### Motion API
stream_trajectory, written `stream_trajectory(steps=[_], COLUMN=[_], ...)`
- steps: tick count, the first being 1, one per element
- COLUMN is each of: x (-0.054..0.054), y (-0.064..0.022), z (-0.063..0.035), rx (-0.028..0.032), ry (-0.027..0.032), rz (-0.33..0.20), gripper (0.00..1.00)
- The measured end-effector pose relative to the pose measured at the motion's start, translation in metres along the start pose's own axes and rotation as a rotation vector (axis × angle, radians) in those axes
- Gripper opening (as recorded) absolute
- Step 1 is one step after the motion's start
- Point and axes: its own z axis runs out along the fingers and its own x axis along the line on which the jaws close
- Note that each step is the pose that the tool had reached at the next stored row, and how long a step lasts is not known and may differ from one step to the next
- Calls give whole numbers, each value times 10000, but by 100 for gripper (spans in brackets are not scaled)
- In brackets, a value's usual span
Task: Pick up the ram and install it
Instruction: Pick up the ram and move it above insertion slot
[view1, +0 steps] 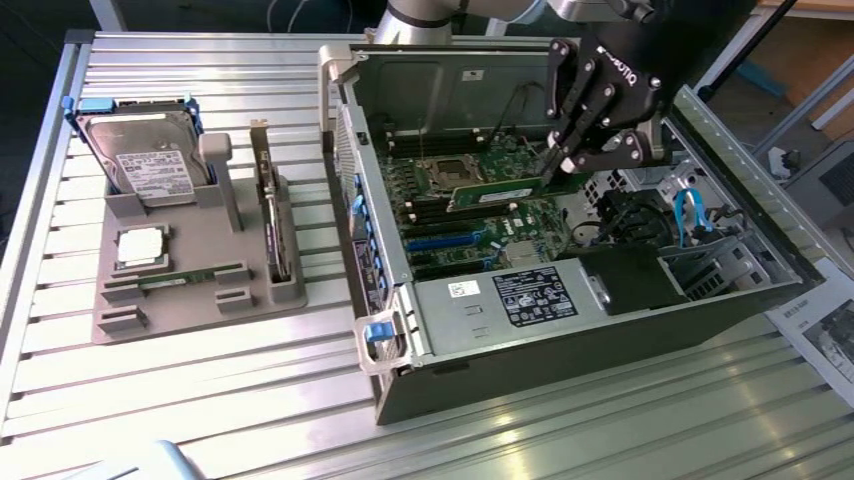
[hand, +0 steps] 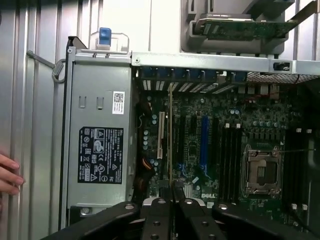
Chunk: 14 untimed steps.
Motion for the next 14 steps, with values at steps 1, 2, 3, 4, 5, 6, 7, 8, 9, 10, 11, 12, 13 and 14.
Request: stream_trajectory(steps=[1, 2, 3, 4, 5, 6, 7, 8, 9, 10, 11, 12, 13, 14], x=[4, 8, 12, 16, 24, 29, 33, 38, 41, 46, 49, 51, 51, 51], y=[-28, -54, -81, -108, -157, -191, -215, -247, -272, -304, -326, -342, -348, -348], z=[-1, -3, -4, -5, -8, -10, -11, -12, -14, -15, -16, -17, -17, -17], rx=[-1, -1, -2, -3, -4, -5, -5, -6, -7, -8, -8, -9, -9, -8], ry=[0, 0, 0, -1, 0, -1, 0, 0, 0, 0, -1, -1, -1, -1], rz=[0, -1, -1, -1, 0, 0, -1, 0, -1, 0, 0, 0, -1, 1], gripper=[12, 12, 12, 12, 12, 12, 12, 12, 12, 12, 12, 12, 12, 12])
